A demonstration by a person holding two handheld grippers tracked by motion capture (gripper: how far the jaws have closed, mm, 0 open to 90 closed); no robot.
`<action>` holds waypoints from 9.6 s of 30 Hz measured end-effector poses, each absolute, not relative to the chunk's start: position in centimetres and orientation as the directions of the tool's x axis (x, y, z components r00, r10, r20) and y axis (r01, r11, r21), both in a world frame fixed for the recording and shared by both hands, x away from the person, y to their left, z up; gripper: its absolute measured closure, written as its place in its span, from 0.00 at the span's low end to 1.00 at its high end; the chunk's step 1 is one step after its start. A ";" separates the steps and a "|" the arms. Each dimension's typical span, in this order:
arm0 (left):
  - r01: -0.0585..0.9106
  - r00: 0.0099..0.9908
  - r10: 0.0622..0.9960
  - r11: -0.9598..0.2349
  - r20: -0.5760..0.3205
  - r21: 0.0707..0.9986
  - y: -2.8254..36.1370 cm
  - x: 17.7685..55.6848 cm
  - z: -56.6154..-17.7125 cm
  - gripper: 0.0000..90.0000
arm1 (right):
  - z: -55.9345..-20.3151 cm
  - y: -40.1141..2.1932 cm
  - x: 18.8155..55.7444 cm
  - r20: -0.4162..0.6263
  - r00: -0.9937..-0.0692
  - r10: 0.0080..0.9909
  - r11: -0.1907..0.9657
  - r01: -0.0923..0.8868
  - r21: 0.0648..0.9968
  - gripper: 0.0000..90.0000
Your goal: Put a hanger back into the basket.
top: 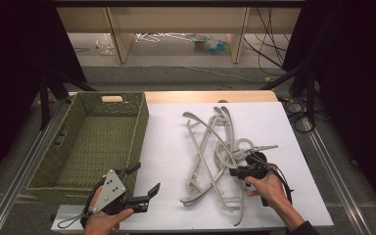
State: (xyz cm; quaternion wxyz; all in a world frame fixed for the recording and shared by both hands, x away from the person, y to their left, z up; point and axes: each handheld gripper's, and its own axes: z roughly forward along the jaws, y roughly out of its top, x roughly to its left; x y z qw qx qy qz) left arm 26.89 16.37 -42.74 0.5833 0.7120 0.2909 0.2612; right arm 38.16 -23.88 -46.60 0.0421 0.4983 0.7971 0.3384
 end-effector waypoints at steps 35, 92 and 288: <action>0.067 0.877 0.449 -0.465 0.170 0.883 4.9 34.9 -39.1 0.26 | -38.8 -26.0 32.3 -0.102 -0.860 0.501 0.646 0.292 0.705 0.88; 0.275 0.817 0.572 -0.491 0.068 0.827 10.7 36.8 -30.9 0.89 | -37.9 -26.4 32.0 -0.113 -0.802 0.586 0.515 0.261 0.816 0.43; 0.237 0.706 0.706 -0.309 0.055 0.921 12.5 28.6 -43.7 0.20 | -47.8 -22.8 38.9 0.489 -0.335 0.805 -0.006 0.820 0.572 0.70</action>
